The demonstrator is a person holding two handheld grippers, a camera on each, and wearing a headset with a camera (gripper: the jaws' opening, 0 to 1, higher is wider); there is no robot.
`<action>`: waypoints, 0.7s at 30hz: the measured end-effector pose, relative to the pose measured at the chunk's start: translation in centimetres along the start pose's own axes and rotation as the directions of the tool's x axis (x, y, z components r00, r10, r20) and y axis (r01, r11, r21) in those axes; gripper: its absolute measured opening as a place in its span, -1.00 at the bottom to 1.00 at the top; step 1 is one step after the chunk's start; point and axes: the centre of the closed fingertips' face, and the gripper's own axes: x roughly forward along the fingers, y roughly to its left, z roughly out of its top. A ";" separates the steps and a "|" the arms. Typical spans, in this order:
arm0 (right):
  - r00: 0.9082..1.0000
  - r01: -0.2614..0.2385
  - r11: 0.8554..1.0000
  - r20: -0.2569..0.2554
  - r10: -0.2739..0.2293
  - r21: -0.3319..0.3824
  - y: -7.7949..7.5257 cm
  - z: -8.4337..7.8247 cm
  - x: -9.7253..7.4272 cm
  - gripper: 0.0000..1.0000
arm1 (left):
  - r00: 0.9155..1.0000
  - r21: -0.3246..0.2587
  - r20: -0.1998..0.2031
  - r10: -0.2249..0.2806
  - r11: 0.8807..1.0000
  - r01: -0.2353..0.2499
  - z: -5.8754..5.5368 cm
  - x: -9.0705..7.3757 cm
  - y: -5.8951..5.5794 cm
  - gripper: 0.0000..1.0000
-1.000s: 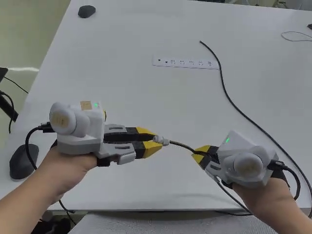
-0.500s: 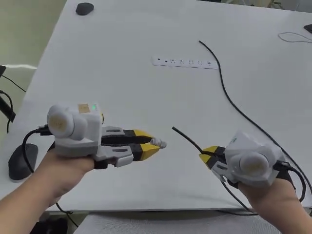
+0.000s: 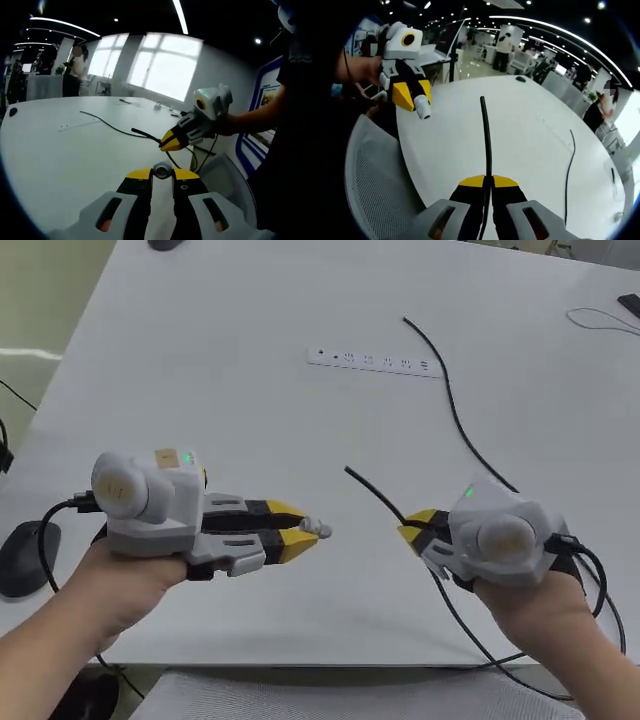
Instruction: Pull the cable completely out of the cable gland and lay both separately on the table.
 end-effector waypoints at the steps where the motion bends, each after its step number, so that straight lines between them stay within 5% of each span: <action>1: 1.000 -0.001 1.000 0.001 0.001 -0.001 -0.1 0.2 0.2 -1.00 | 1.000 0.002 0.000 0.001 1.000 -0.001 -0.1 0.0 0.1 -0.70; 12: 1.000 0.010 0.999 0.018 -0.011 0.035 -1.7 2.9 2.7 -1.00 | 1.000 -0.013 -0.013 0.022 1.000 -0.022 -2.3 -0.8 1.4 -0.70; 21: 0.999 -0.005 1.000 0.037 0.004 0.014 -1.5 5.6 5.1 -1.00 | 0.999 -0.010 -0.027 0.034 0.999 -0.034 -3.8 -0.6 2.2 -0.70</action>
